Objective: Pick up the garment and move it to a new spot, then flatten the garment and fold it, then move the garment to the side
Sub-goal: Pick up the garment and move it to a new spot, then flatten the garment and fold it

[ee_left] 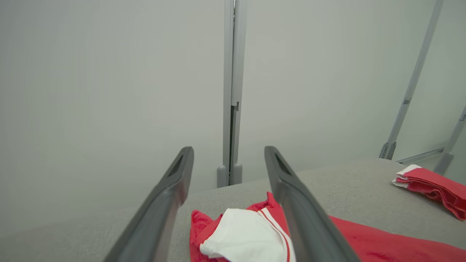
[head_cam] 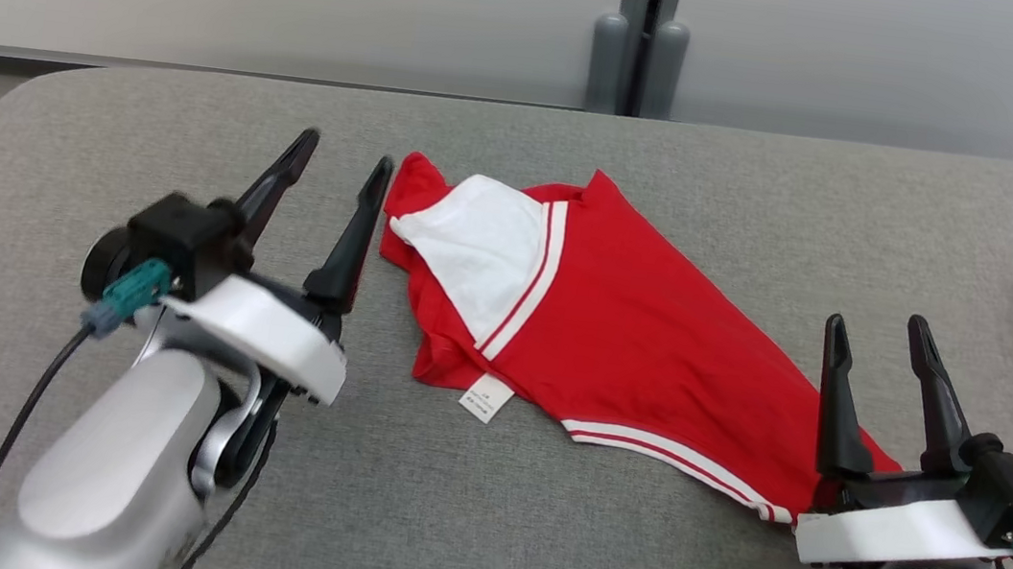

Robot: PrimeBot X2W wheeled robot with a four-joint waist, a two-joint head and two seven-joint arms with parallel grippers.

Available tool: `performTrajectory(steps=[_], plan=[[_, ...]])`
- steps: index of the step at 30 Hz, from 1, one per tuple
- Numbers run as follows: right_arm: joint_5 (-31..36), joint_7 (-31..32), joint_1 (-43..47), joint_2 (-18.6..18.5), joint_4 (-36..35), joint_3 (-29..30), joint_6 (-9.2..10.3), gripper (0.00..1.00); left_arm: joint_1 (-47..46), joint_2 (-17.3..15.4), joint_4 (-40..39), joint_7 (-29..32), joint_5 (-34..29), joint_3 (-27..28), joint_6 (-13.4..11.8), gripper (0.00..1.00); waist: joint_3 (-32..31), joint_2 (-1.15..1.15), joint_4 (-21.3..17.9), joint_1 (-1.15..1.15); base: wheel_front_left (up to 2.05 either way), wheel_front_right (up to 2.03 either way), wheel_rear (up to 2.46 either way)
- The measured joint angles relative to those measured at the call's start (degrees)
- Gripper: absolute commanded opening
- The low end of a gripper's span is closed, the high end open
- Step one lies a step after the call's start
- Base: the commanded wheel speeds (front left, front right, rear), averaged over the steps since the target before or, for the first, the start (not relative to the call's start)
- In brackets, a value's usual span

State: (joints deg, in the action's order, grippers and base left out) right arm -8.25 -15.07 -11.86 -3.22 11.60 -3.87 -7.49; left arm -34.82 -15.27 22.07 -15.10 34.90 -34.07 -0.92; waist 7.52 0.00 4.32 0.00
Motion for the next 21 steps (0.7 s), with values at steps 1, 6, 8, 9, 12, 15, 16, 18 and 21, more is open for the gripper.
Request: performTrajectory(steps=[1, 6, 8, 9, 12, 15, 16, 18, 21], plan=[[-0.01, 0.0, 0.26, -0.1, 0.33, -0.33, 0.0, 1.0, 2.44, -0.03, -0.81, 0.0, -0.75, 1.96, 0.01, 1.0, -0.34, 0.0, 0.7, 0.0, 0.0, 0.0, 0.0], [-0.26, 0.0, 1.92, -0.57, 2.3, -1.2, 0.0, 1.0, 13.69, 2.61, -4.07, 0.01, -4.55, 10.71, 1.45, 1.0, -2.35, 0.0, 3.51, 0.0, 0.0, 0.0, 0.0], [-0.21, 0.0, 2.65, -0.81, 3.15, -1.27, 0.0, 1.0, 17.47, 4.04, -5.01, 0.0, -6.23, 14.03, 2.16, 1.0, -3.09, 0.0, 4.32, 0.0, 0.0, 0.0, 0.0], [-0.21, 0.0, 2.81, -0.86, 3.39, -1.24, 0.0, 1.0, 19.13, 4.89, -5.49, 0.0, -7.05, 15.39, 2.79, 1.0, -3.36, 0.0, 4.7, 0.0, 0.0, 0.0, 0.0], [-0.19, 0.0, 2.97, -0.96, 3.72, -1.23, 0.0, 1.0, 22.74, 7.66, -6.38, 0.0, -9.39, 18.68, 4.48, 1.0, -3.87, 0.0, 5.61, 0.0, 0.0, 0.0, 0.0], [0.37, 0.0, 3.02, -1.25, 4.2, -1.08, 0.0, 1.0, 24.14, 9.49, -6.57, 0.0, -11.39, 21.31, 5.73, 1.0, -3.87, 0.0, 6.24, 0.0, 0.0, 0.0, 0.0], [0.78, 0.0, 2.86, -1.34, 4.38, -0.98, 0.0, 1.0, 24.19, 10.01, -6.55, 0.0, -11.79, 21.93, 6.04, 1.0, -3.69, 0.0, 6.41, 0.0, 0.0, 0.0, 0.0], [1.62, 0.0, 0.94, -1.57, 5.1, -2.98, 0.0, 1.0, 24.02, 11.33, -6.19, 0.01, -13.18, 22.26, 7.0, 1.0, -3.05, 0.0, 7.28, 0.0, 0.0, 0.0, 0.0], [2.49, 0.7, -2.02, -1.82, 6.25, -7.27, 0.0, 1.0, 23.37, 12.04, -5.67, 0.0, -13.72, 22.08, 7.66, 1.0, -2.17, 0.0, 8.59, 0.0, 0.0, 0.0, 0.0]])
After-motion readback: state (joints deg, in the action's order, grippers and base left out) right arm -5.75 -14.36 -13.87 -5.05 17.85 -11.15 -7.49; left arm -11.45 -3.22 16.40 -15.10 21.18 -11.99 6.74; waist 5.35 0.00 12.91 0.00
